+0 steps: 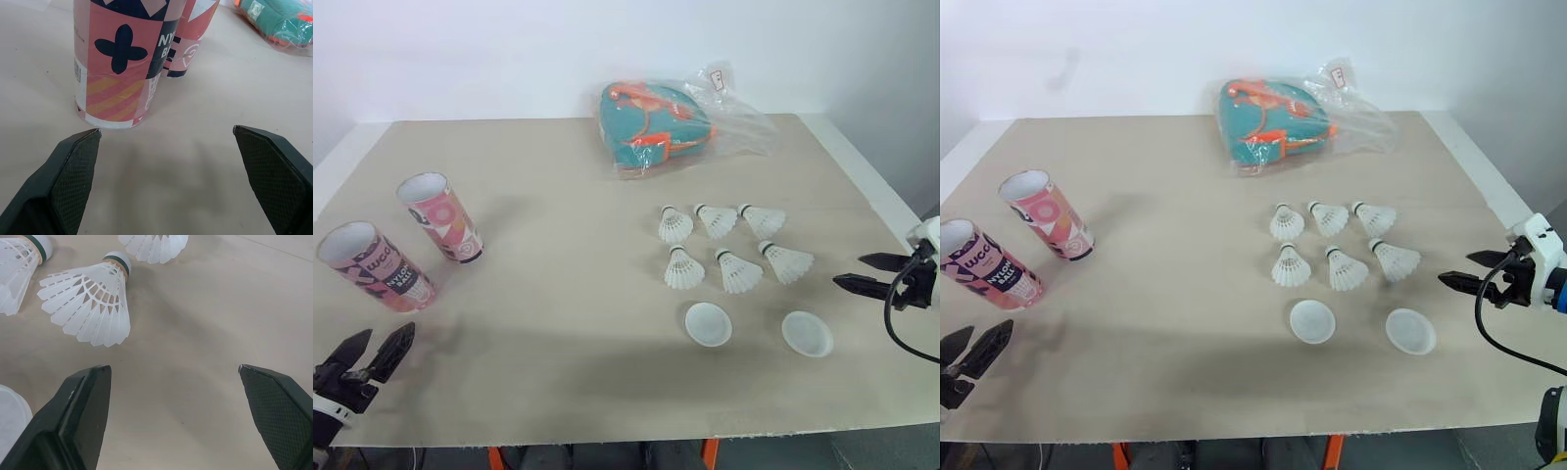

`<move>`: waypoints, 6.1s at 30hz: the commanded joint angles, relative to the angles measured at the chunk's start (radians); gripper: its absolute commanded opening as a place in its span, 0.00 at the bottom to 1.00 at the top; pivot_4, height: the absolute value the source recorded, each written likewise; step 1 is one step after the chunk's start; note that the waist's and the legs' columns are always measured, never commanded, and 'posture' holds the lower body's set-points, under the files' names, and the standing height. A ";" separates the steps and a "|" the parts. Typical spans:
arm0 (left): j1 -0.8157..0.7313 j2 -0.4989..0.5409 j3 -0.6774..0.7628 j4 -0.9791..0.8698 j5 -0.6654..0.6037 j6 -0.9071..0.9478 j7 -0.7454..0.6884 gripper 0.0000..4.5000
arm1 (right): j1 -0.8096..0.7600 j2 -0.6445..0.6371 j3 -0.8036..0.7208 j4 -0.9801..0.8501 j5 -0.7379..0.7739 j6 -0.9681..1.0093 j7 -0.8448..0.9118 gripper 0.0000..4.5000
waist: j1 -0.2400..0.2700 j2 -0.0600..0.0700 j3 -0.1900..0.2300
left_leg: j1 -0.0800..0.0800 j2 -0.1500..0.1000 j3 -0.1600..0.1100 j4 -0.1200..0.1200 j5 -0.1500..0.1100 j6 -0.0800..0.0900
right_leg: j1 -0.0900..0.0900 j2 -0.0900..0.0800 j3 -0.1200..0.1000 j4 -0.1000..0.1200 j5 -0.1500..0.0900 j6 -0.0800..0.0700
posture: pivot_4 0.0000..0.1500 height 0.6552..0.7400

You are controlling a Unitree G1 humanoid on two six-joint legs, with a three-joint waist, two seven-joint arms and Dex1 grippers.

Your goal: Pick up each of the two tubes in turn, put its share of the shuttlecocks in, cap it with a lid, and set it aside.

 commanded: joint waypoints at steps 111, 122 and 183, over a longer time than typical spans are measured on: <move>-0.545 0.102 -0.202 0.545 0.468 -0.365 -0.025 0.66 | 0.266 0.524 0.176 -1.495 0.457 0.501 -0.452 1.00 | 0.007 -0.017 -0.002 | -0.010 0.006 -0.012 -0.003 0.001 -0.002 | -0.007 0.006 -0.013 0.000 0.003 -0.003 | 1.00 1.00; -0.289 0.267 -0.221 0.225 0.434 -0.329 -0.288 0.66 | 0.266 0.472 0.128 -1.483 0.530 0.549 -0.402 1.00 | 0.006 -0.016 -0.001 | -0.010 0.007 -0.011 -0.004 0.001 -0.002 | -0.007 0.005 -0.014 0.000 0.003 -0.005 | 1.00 1.00; -0.747 0.617 -0.861 0.191 0.740 -0.192 -0.940 0.66 | 0.422 0.601 0.163 -1.459 0.176 0.728 -1.014 0.60 | 0.041 0.009 -0.009 | -0.010 0.000 -0.012 -0.002 0.001 0.000 | -0.005 0.001 -0.013 0.001 -0.004 0.004 | 1.00 1.00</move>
